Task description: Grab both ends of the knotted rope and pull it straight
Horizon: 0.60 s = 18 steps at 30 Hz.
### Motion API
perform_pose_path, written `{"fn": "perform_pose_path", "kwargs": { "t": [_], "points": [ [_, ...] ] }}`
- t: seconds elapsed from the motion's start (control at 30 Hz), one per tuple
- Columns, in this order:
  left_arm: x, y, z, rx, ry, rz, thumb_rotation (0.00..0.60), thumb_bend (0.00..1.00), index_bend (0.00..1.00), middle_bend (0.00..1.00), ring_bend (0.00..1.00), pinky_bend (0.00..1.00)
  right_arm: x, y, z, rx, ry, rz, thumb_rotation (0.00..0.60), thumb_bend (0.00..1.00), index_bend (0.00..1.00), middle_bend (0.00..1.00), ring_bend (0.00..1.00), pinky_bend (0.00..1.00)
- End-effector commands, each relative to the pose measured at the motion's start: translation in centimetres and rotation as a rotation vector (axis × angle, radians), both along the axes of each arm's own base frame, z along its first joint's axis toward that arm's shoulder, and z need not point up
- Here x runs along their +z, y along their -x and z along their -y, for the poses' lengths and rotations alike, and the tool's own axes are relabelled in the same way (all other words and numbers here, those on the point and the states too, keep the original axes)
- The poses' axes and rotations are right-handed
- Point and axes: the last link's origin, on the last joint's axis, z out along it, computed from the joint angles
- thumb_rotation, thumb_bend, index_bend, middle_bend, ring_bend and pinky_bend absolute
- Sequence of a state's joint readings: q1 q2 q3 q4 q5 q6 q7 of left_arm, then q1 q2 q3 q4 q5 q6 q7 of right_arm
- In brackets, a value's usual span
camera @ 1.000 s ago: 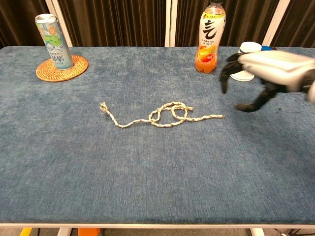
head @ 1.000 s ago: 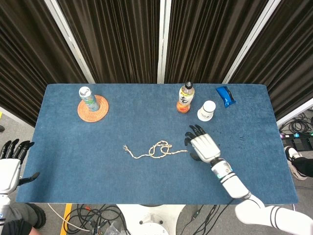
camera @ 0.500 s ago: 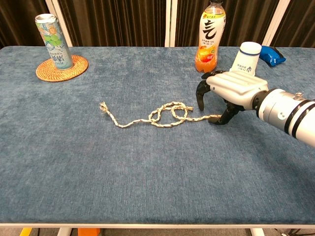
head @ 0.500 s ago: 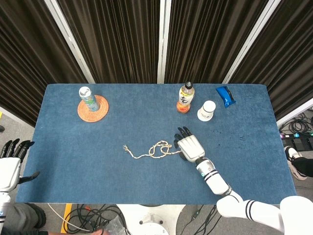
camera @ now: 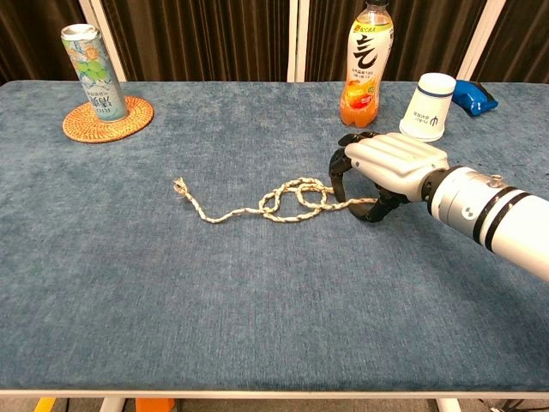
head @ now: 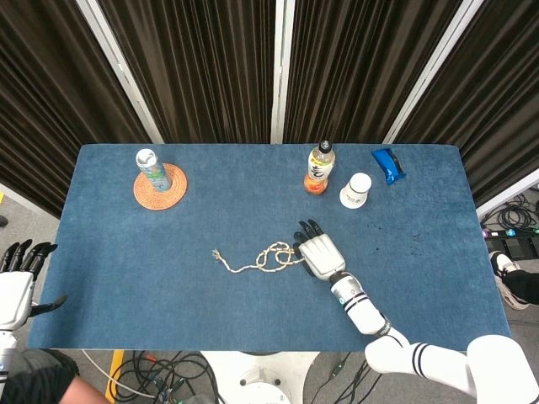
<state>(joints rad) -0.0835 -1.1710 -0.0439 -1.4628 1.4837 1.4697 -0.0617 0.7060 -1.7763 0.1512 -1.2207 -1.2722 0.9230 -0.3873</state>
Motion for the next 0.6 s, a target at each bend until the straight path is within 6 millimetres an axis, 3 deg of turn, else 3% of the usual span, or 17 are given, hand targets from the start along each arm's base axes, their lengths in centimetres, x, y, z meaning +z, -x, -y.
{"fn": "perform_pose_path", "kwargs": {
  "t": [0.03,0.2,0.33,0.5,0.6],
  "points": [
    [0.0,-0.1,-0.1,-0.008,0.003,-0.003,0.6,0.02,0.17,0.14,0.04,0.02,0.0,0.0,0.0,-0.003,0.001,0.002,0.6,0.36,0.54,0.23,0.0,0.0],
    [0.2,-1.2,-1.4,-0.087,0.023,-0.012,0.6,0.02,0.17,0.14,0.04,0.02,0.9,0.3,0.0,-0.014,0.038,0.017,0.6,0.38,0.58,0.24,0.0,0.0],
    [-0.1,-3.0,-3.6,-0.181,0.085,0.008,0.6,0.02,0.18,0.14,0.04,0.02,2.6,0.9,-0.6,-0.032,0.075,0.036,0.6,0.39,0.59,0.24,0.0,0.0],
    [-1.5,-6.9,-7.4,-0.334,0.186,0.052,0.6,0.02,0.23,0.15,0.04,0.02,5.5,0.6,-0.6,-0.043,0.145,0.053,0.6,0.4,0.6,0.25,0.0,0.0],
    [-3.3,-9.4,-9.6,-0.391,0.269,0.094,0.6,0.02,0.27,0.17,0.04,0.02,7.1,0.4,-0.6,-0.052,0.185,0.049,0.6,0.41,0.6,0.25,0.0,0.0]
  ]
}}
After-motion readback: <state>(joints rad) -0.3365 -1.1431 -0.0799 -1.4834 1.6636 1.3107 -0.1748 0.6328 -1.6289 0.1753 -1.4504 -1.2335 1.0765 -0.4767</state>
